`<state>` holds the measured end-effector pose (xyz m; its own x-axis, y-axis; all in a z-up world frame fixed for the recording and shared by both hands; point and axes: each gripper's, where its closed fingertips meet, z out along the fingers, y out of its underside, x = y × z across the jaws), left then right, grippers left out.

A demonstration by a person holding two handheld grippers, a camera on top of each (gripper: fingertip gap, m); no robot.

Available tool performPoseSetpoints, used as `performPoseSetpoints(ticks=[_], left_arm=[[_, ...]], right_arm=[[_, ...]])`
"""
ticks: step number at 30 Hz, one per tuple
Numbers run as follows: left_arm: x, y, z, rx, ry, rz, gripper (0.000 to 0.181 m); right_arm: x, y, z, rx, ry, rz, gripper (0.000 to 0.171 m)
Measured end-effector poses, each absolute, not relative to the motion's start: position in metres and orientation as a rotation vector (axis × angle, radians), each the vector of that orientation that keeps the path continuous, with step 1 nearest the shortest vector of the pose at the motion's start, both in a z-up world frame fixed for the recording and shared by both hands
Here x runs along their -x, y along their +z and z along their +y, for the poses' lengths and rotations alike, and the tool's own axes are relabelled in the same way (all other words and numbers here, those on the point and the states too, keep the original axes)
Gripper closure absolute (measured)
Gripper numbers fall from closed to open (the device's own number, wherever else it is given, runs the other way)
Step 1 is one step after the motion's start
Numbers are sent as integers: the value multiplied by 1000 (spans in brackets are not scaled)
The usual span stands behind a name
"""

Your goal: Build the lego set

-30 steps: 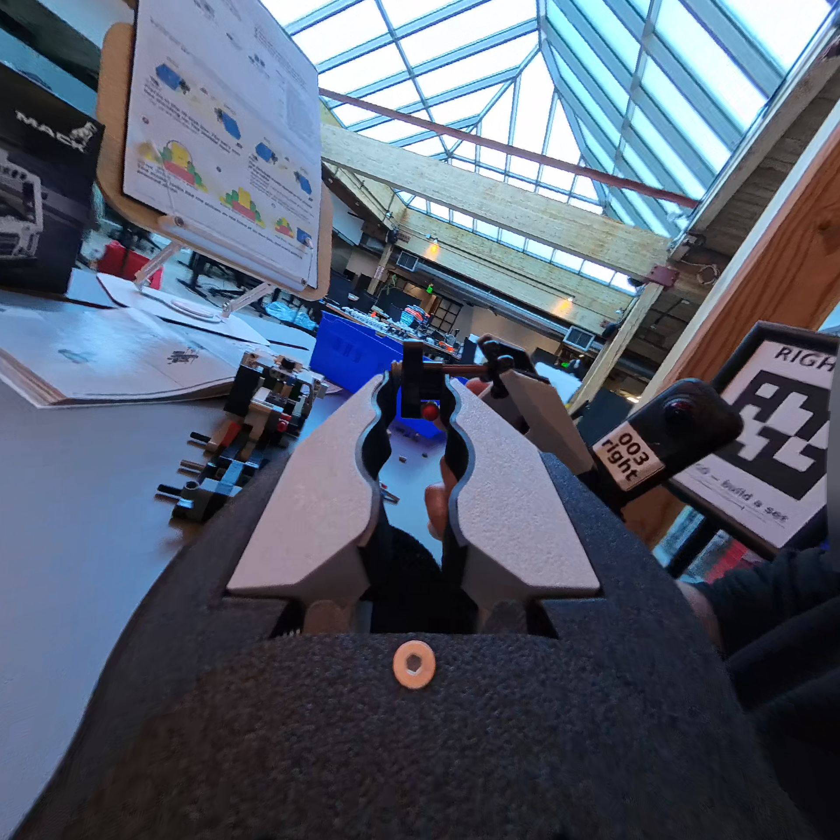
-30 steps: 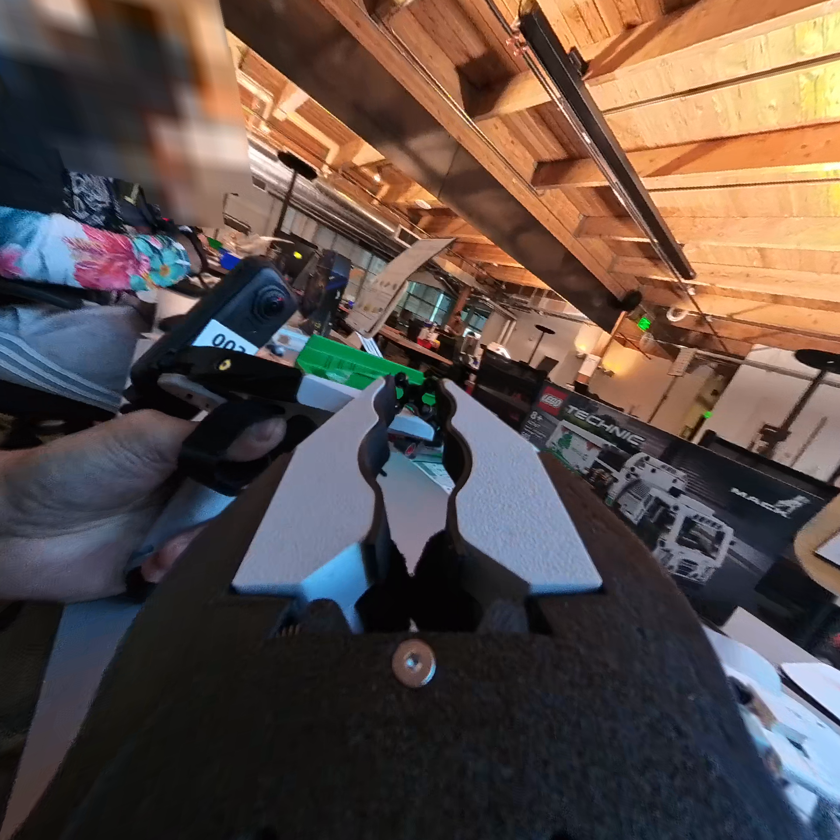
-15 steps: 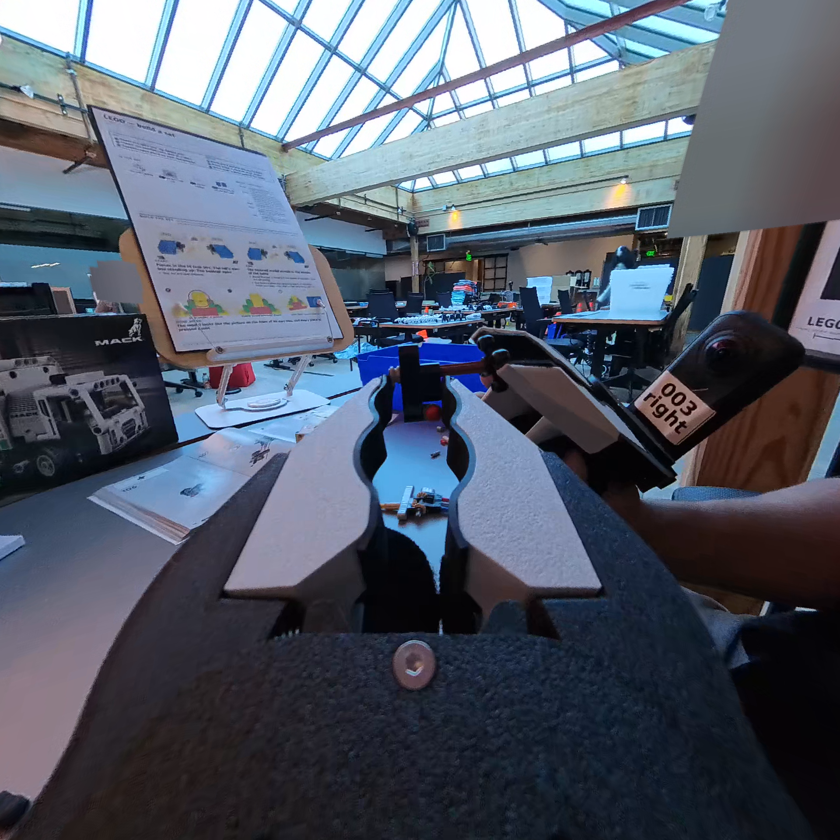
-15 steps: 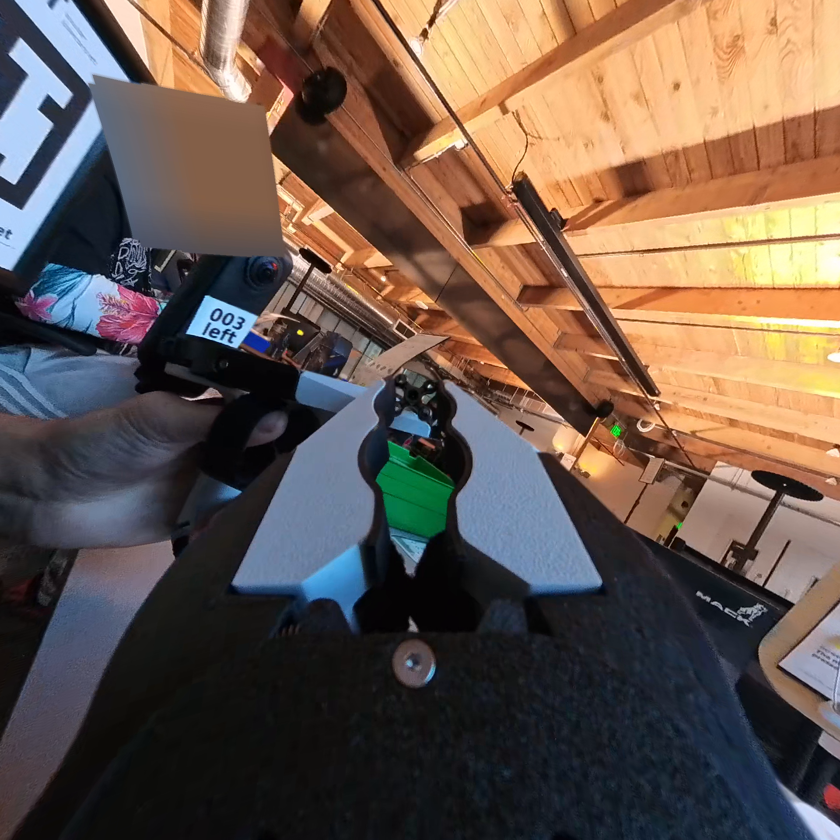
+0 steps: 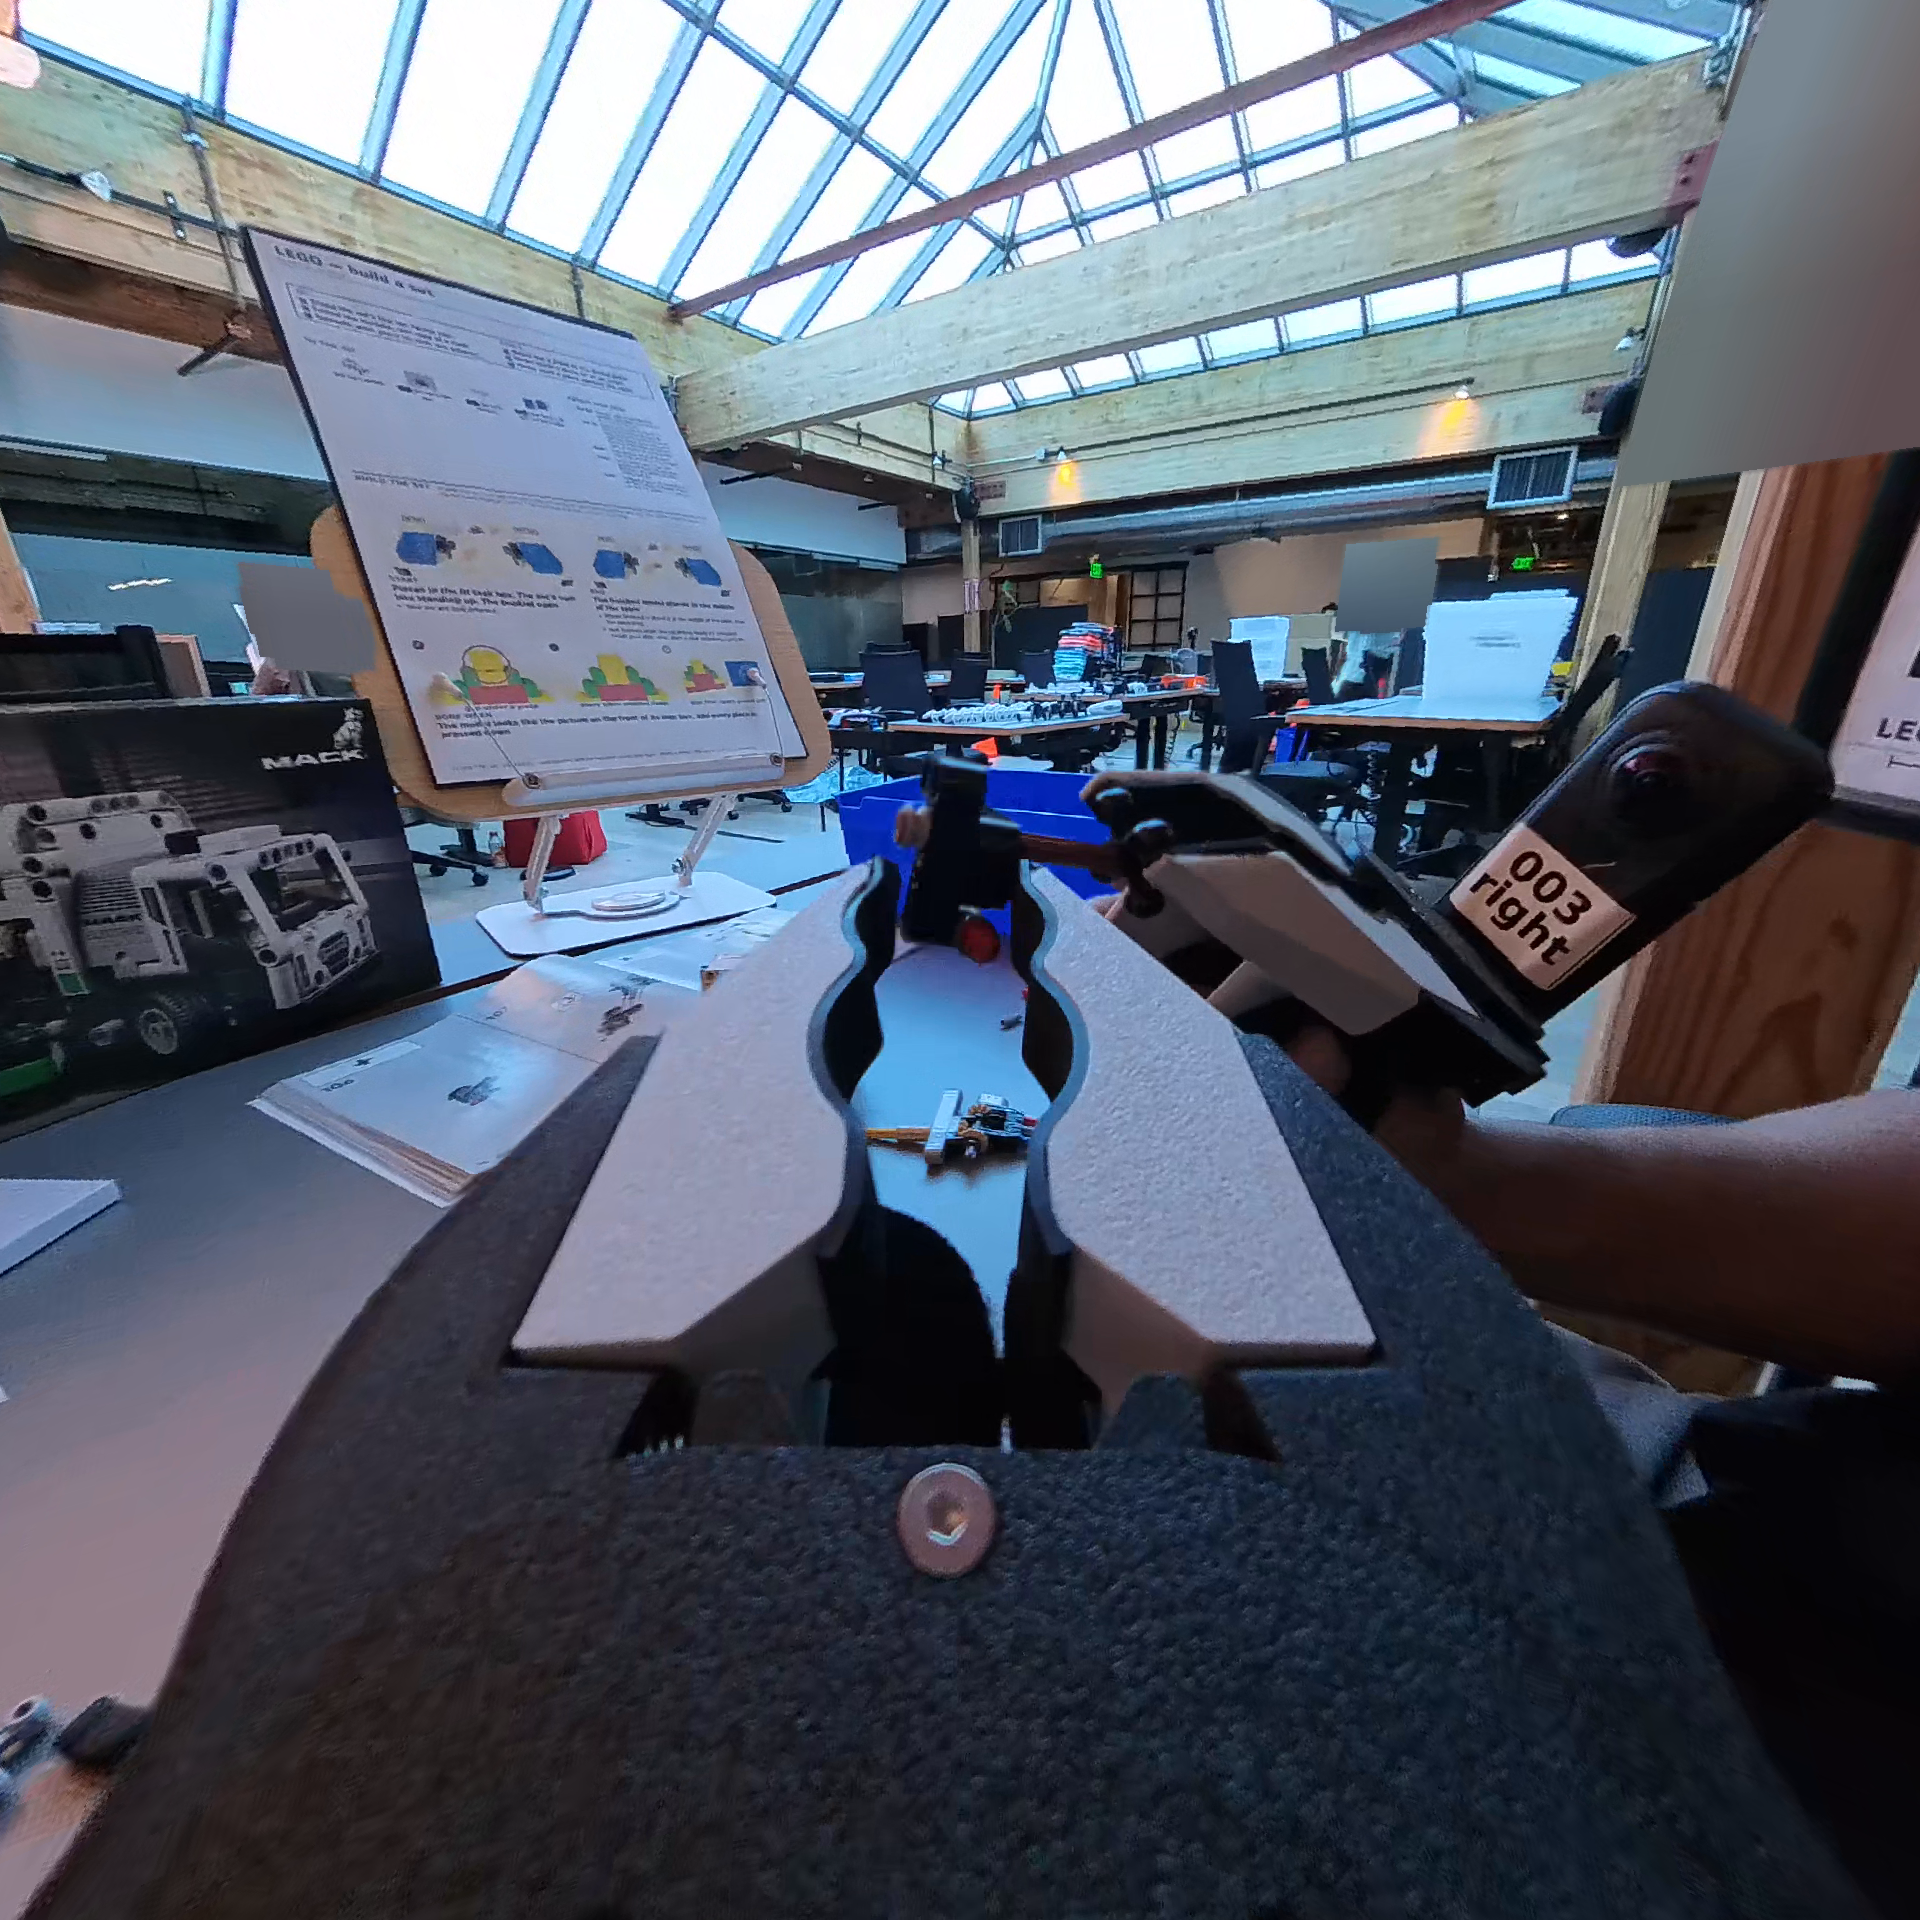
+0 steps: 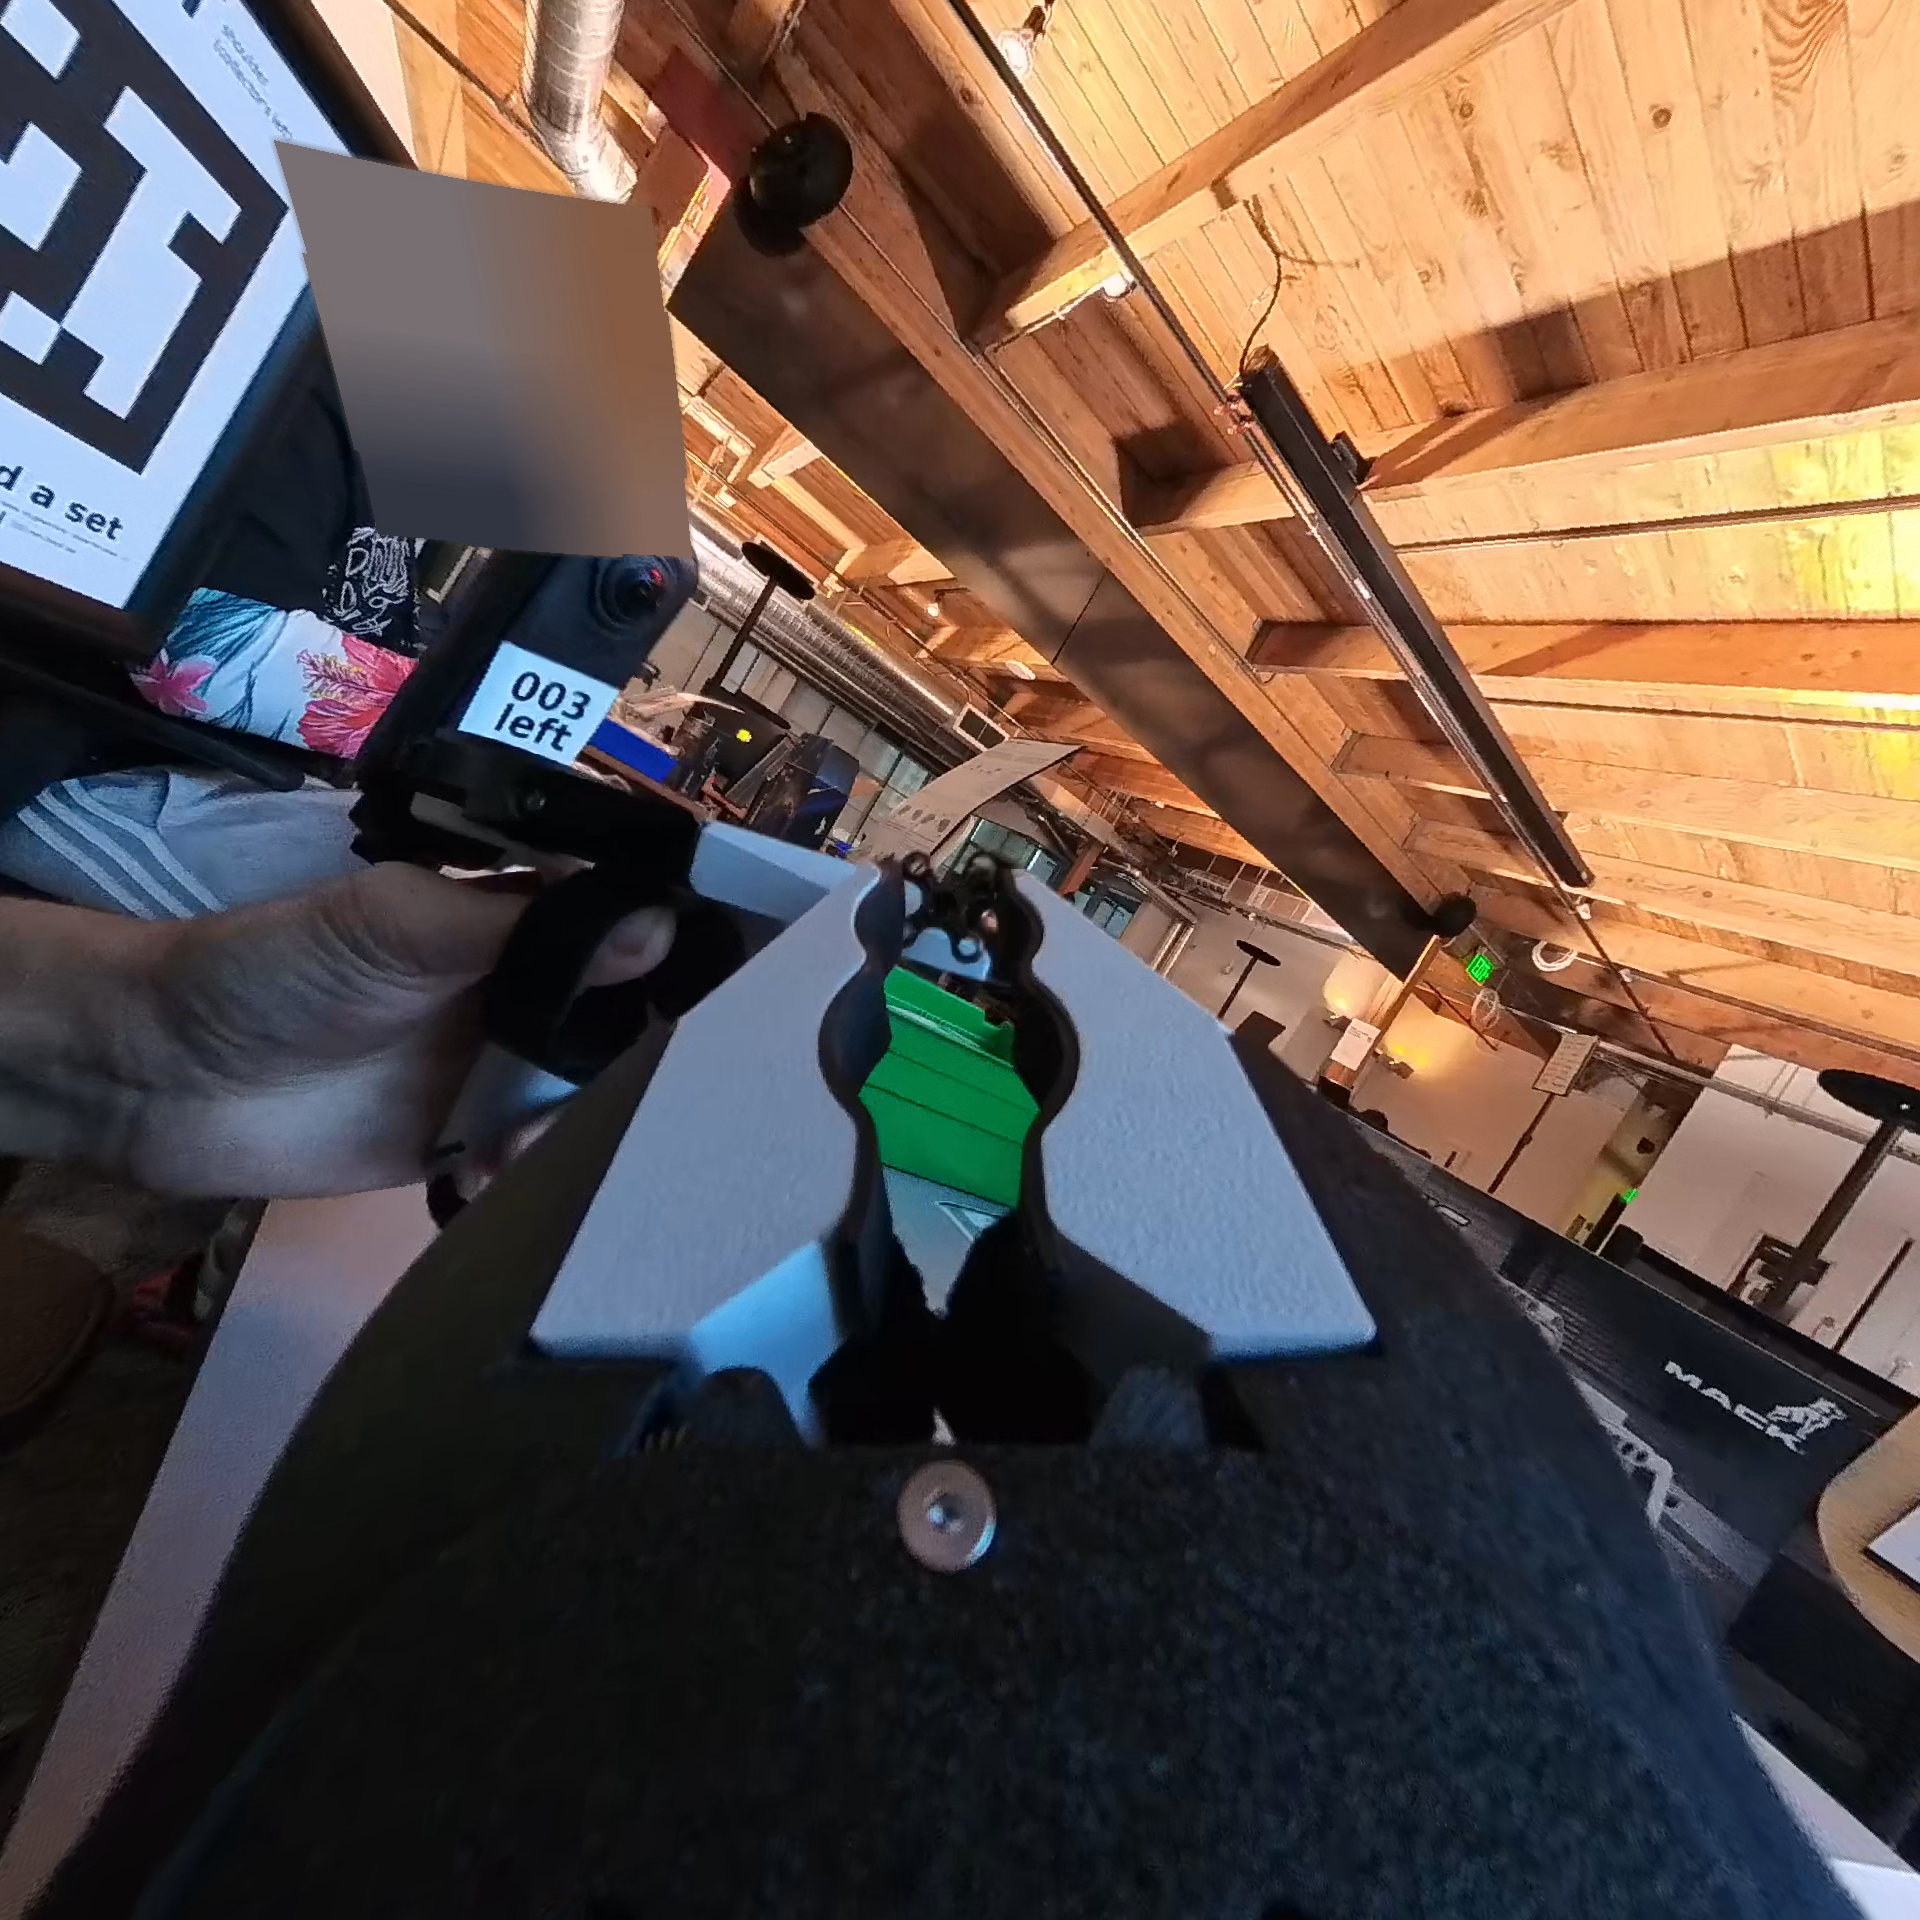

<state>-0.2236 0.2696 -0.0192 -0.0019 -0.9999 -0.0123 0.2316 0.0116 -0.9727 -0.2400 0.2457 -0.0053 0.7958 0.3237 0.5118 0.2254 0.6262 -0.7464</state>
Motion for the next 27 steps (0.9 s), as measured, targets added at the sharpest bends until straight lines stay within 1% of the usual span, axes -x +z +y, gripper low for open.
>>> performPoseSetpoints(ticks=[2,12,13,14,16,17,20,24,27], left_arm=[[226,-17,272,1020,-1279,1030,158],[226,-22,278,1043,-1224,1023,158],[226,-22,279,1042,-1219,1015,160],[226,-23,280,1044,-1219,1019,166],[226,-24,278,1051,-1227,1033,169],[226,-25,278,1049,-1226,1040,181],[222,-36,278,1077,-1192,1089,181],[209,-64,296,1181,-1108,1120,181],[205,-72,307,1231,-1118,1110,178]], right_arm=[[241,-7,246,916,64,-677,154],[238,-10,251,940,63,-662,155],[237,-10,251,943,63,-658,154],[237,-10,251,943,62,-657,155],[237,-10,252,946,62,-660,155],[237,-11,252,950,62,-664,155],[230,-12,254,968,54,-643,155],[207,-26,271,1151,41,-589,155],[186,-47,284,1397,93,-563,155]])
